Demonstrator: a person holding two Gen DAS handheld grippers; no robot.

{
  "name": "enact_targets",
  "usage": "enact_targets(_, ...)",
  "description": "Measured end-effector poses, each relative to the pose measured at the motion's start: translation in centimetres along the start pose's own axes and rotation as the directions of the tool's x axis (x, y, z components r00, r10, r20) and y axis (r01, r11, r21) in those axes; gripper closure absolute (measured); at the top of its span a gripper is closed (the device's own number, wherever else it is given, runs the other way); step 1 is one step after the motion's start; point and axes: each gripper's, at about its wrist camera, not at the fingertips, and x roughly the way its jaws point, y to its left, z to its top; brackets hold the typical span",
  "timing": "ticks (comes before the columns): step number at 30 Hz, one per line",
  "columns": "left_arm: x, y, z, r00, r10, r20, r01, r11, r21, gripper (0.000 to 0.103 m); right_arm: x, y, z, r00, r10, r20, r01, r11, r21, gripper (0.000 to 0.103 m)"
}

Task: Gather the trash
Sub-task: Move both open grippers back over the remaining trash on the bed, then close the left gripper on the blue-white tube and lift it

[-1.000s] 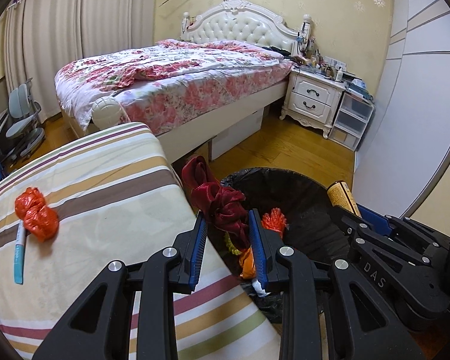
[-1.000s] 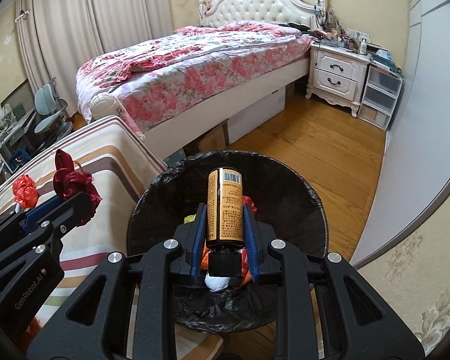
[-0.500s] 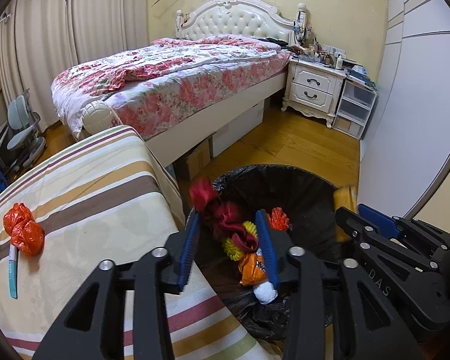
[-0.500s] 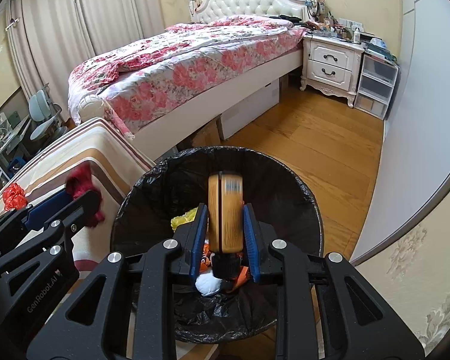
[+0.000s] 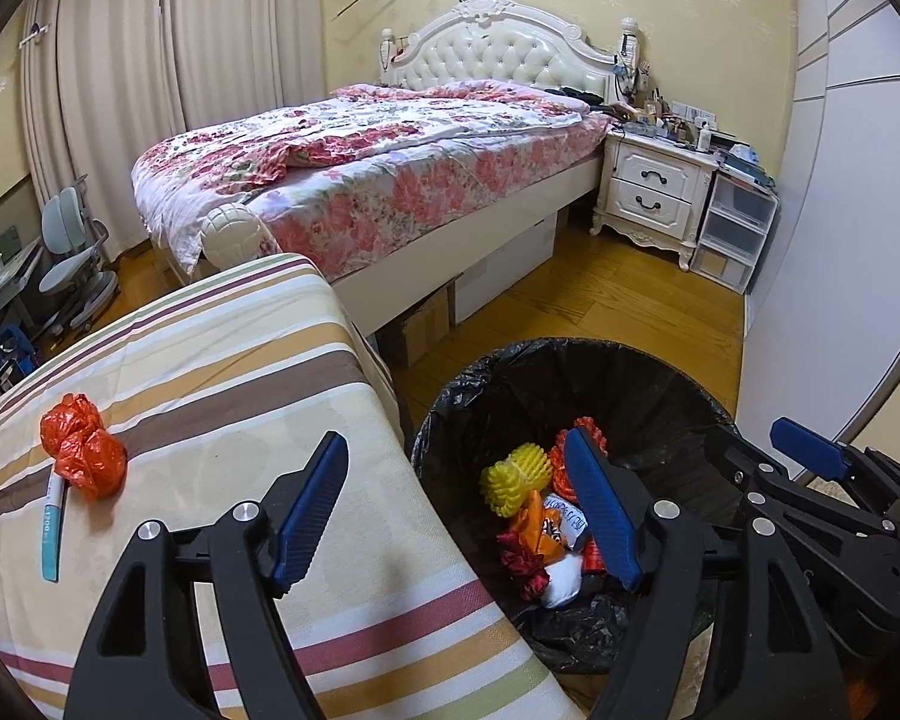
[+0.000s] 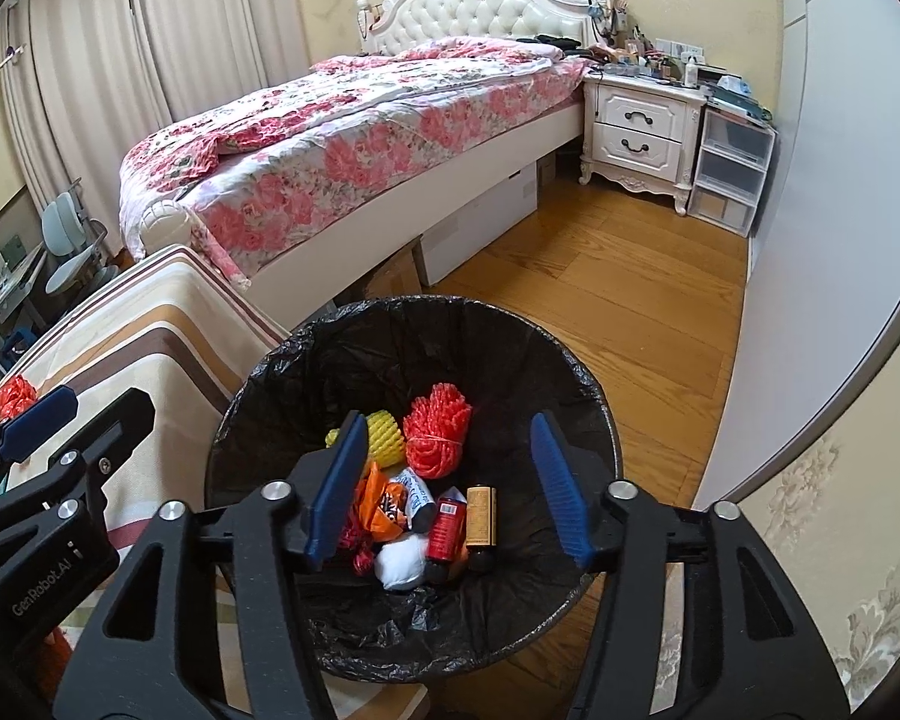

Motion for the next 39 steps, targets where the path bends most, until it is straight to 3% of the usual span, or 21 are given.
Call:
enact_targets(7,-1.4,1.6,-0.4,0.999,0.038,0.008,-0.038,0.999,-0.017,0.031,-0.4,1.2,-0.3,1.000,0.014,-0.006,-0.015,1.000,-0.023,0.042)
enact_targets(15,-2.7,6.2,-1.9,0.994,0.110,-0.019,-0.111,0.990,-0.087,0.030,-0.6,4.6,-1.2,0.997,0.077,-0.033,-0.079,0.994,-0.072,0.042)
enact_targets(26,-4.3,14.3,-4.6,0.966,0.244,-0.082,-0.256,0.943,-0.211,0.030,-0.9,11.6,-2.3,0.982,0.171,-0.074,-0.182,0.966,-0.183,0.042)
enact_targets(31,-4.7,18.0,-5.4,0.955,0.271,-0.116,-0.293,0.917,-0.272,0.031,-0.9,14.9,-2.8,0.975,0.202,-0.095,-0.219,0.947,-0.233,0.042)
enact_targets(36,-3.9,20.2,-5.4,0.949,0.280,-0.146,-0.311,0.909,-0.279,0.031,-0.6,17.4,-2.8,0.968,0.223,-0.112,-0.245,0.936,-0.254,0.042)
enact_targets(39,-2.9,21.5,-5.4,0.949,0.253,-0.186,-0.299,0.909,-0.289,0.037,-0.5,18.5,-2.9,0.966,0.229,-0.120,-0.253,0.931,-0.264,0.042)
